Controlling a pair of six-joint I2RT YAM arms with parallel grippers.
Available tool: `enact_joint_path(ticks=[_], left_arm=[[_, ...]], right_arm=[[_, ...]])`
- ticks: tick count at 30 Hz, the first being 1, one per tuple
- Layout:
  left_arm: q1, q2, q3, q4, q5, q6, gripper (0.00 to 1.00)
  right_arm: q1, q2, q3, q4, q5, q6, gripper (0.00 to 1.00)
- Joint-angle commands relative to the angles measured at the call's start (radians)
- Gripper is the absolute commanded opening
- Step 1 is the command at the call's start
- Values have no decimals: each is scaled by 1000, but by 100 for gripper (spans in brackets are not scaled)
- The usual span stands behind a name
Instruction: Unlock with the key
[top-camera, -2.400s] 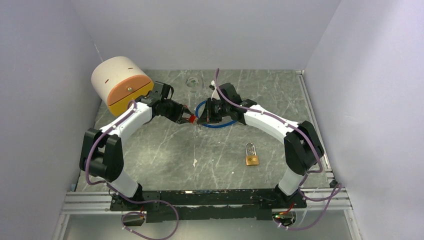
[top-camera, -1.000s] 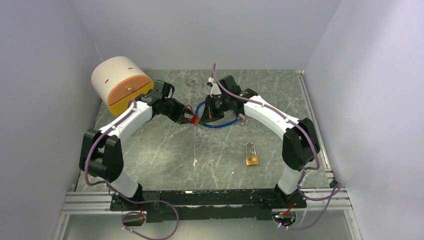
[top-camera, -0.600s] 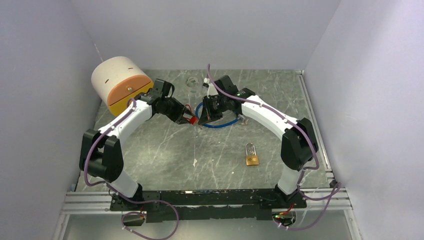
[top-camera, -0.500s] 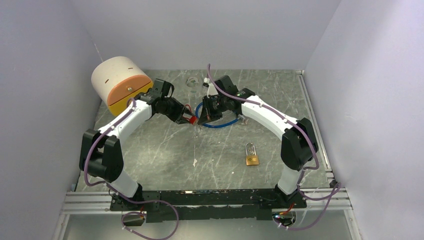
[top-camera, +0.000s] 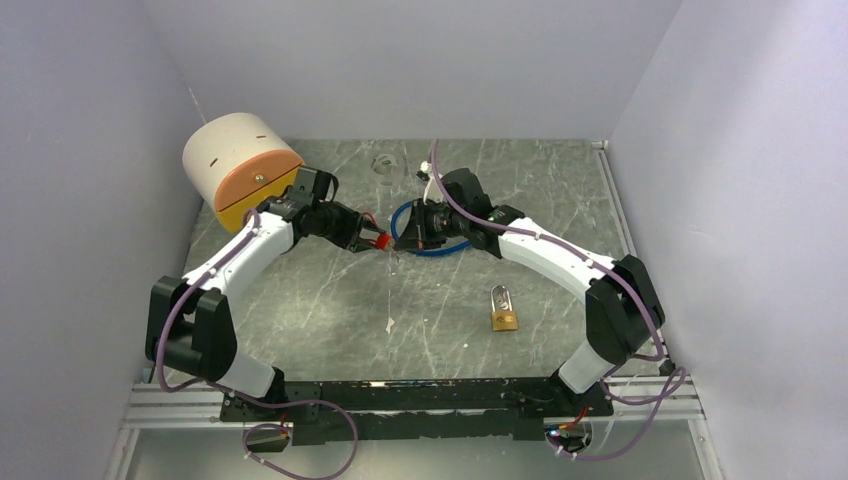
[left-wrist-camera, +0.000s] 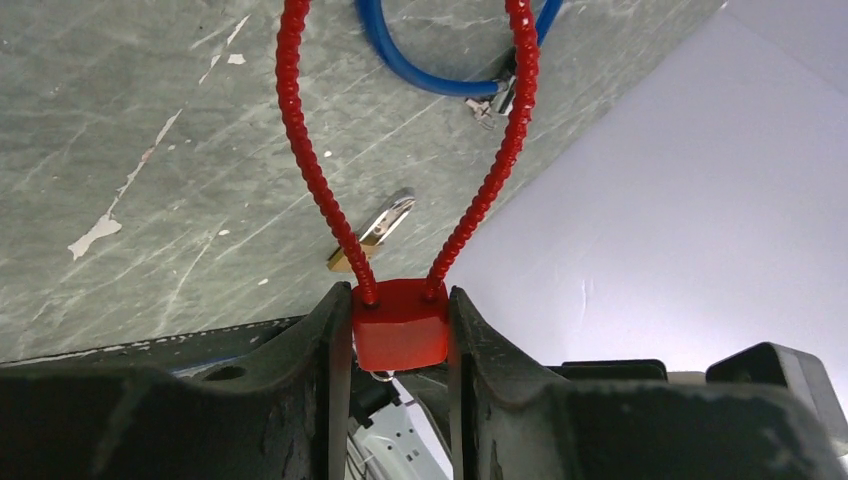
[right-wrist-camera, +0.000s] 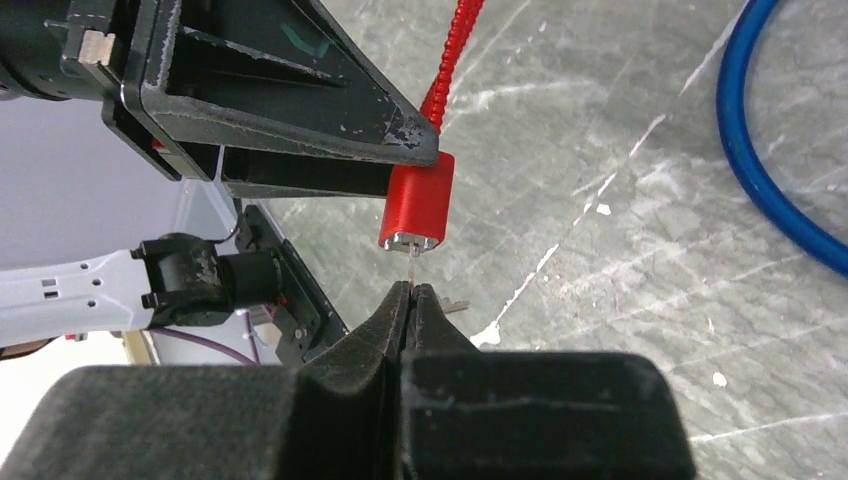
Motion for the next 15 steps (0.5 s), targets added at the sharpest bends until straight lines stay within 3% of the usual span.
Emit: enact_joint_path(ticks=[1,10,15], left_arm=[[34,-41,7,35,-33,-45,3],[43,-46,28,-9,-110,-2,2],[46,-83,-48,100,-118,-99,3]], right_arm=[[8,-24,12,44,30,-14,0],[10,70,166,-208,28,53,0],[9,11,96,-10,-41,87,0]])
